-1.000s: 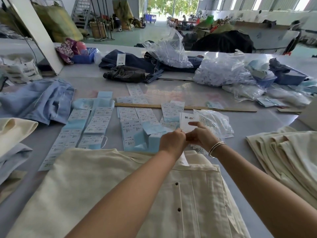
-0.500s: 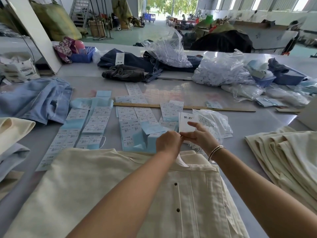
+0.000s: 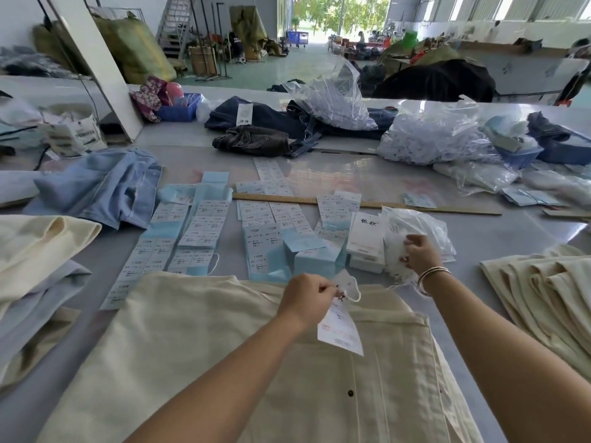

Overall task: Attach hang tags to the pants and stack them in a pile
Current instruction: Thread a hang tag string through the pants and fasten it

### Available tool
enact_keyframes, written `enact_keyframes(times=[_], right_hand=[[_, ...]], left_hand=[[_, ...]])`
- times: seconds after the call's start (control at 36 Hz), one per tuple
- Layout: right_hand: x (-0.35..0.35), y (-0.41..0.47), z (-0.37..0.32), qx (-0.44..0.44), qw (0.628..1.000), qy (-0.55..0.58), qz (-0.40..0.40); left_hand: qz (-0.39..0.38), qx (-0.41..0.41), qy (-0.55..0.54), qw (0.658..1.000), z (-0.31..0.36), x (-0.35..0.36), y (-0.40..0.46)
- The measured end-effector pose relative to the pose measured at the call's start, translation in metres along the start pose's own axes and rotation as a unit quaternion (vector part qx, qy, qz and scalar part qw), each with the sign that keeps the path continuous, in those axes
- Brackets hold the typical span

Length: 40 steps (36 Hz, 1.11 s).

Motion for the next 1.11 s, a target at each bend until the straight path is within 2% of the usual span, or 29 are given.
enact_keyframes(times=[0.08, 0.17, 0.25, 0.31, 0.39, 0.44, 0.5, 0.58, 0.67, 0.75, 0.89, 0.94, 1.11], right_hand=[[-0.01, -0.001, 0.002, -0.03, 0.997, -0.064, -0.005], [-0.016, -0.029, -0.014, -0.101, 0.982, -0.14, 0.08], [-0.007, -0.074, -0.031, -0.174, 0.941, -0.255, 0.14], [0.009, -0.107, -0.035, -0.206, 0.934, -0.269, 0.114], [0.042, -0.14, -0.028, -0.176, 0.946, -0.27, -0.043], [0.061, -0.151, -0.021, -0.071, 0.964, -0.2, -0.162], [0.075, -0.158, -0.016, 0.045, 0.968, -0.068, -0.236], [0.092, -0.165, -0.012, 0.159, 0.941, 0.131, -0.267], [0.105, -0.168, -0.012, 0.22, 0.899, 0.276, -0.258], [0.102, -0.162, -0.015, 0.208, 0.871, 0.396, -0.203], [0.082, -0.149, -0.015, 0.166, 0.791, 0.573, -0.133], [0.076, -0.144, -0.012, 0.145, 0.797, 0.573, -0.122], [0.096, -0.168, -0.001, 0.092, 0.881, 0.42, -0.201]], left_hand=[[0.004, -0.015, -0.014, 1.0, -0.014, -0.01, -0.01], [0.02, -0.013, -0.022, 0.999, -0.023, -0.02, -0.016], [0.033, -0.014, -0.049, 0.998, -0.028, -0.029, -0.02], [0.034, -0.007, -0.07, 0.997, -0.027, -0.032, -0.025], [0.04, 0.032, -0.069, 0.996, -0.024, -0.037, -0.034], [0.045, 0.054, -0.06, 0.996, -0.024, -0.04, -0.042], [0.038, 0.061, -0.058, 0.996, -0.025, -0.041, -0.048], [0.041, 0.059, -0.075, 0.995, -0.029, -0.043, -0.054], [0.039, 0.049, -0.098, 0.993, -0.034, -0.046, -0.059], [0.006, 0.029, -0.133, 0.991, -0.041, -0.046, -0.066], [-0.031, -0.085, -0.254, 0.963, -0.057, -0.048, -0.074], [-0.01, -0.123, -0.293, 0.948, -0.063, -0.05, -0.076], [0.028, -0.125, -0.338, 0.932, -0.062, -0.037, -0.076]])
Point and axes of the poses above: each hand's wrist, its own y-axis towards the middle knuckle, its own x-axis out of the palm, z = x × y, the point moved 4 cm from there along y, towards the middle knuckle, and after that the axes turned 9 degrees about -y, right-handed, at the moved point
